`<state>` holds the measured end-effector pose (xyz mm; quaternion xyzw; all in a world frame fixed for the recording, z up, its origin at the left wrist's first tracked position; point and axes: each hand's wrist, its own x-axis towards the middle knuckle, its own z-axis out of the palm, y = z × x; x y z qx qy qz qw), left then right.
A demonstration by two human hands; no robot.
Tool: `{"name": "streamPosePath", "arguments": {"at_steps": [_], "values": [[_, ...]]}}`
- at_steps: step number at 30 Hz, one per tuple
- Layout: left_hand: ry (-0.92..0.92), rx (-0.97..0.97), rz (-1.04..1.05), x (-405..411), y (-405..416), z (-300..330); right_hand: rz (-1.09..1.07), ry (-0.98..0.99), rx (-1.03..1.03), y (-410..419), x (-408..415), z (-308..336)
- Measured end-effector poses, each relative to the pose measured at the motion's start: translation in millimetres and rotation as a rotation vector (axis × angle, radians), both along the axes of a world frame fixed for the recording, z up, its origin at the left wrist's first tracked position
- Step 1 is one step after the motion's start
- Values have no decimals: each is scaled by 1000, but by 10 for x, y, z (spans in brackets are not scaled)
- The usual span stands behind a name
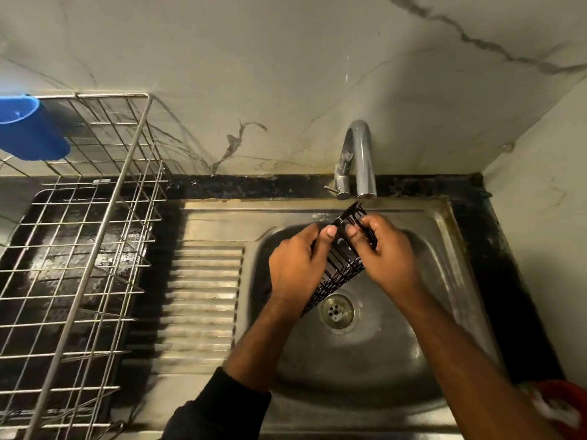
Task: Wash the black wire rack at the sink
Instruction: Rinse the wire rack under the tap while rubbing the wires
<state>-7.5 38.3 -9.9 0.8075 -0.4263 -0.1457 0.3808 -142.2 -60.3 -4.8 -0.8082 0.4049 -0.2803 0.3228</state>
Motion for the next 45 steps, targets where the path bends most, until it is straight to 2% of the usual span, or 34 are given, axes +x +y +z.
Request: {"name": "streamPosePath", "arguments": {"at_steps": [2,4,6,8,9,12,15,17,20,22,24,26,28,30,34,36,38,40,43,45], "values": [[198,-67,34,-27,-32,-32,-30,-87,62,30,24,-8],[301,-103,96,-18,-46,-53,22,-109,169,45,33,17],[353,-116,98,18,-34,-78,172,-7,275,60,42,69],[416,-132,46,54,-13,-101,340,158,296,61,75,124],[435,-129,17,58,-3,-107,396,177,274,40,96,144],[455,-140,-56,5,17,-21,477,74,277,-110,171,152],[447,-157,-123,-25,44,58,448,8,531,-350,227,111],[407,-149,-167,3,71,32,407,70,657,-487,218,77],[403,-127,-185,64,84,-7,532,157,592,-421,221,129],[464,-139,-160,99,103,-32,604,74,506,-271,272,176],[539,-140,-131,99,128,-24,567,29,463,-256,310,86],[570,-119,-135,81,155,-17,450,95,602,-375,331,-4],[598,-97,-137,77,193,4,450,193,678,-460,261,-76],[610,-88,-126,113,217,17,514,191,618,-425,310,-7],[632,-134,-113,191,254,63,571,63,504,-251,352,41],[643,-120,-141,162,289,102,468,62,586,-321,313,-14],[651,-117,-165,131,325,129,365,145,638,-409,219,-101],[637,-127,-153,138,322,145,402,213,595,-400,220,-78],[644,-161,-118,154,296,125,556,104,486,-200,345,84],[656,-177,-129,135,301,118,539,84,493,-229,368,50]]}}
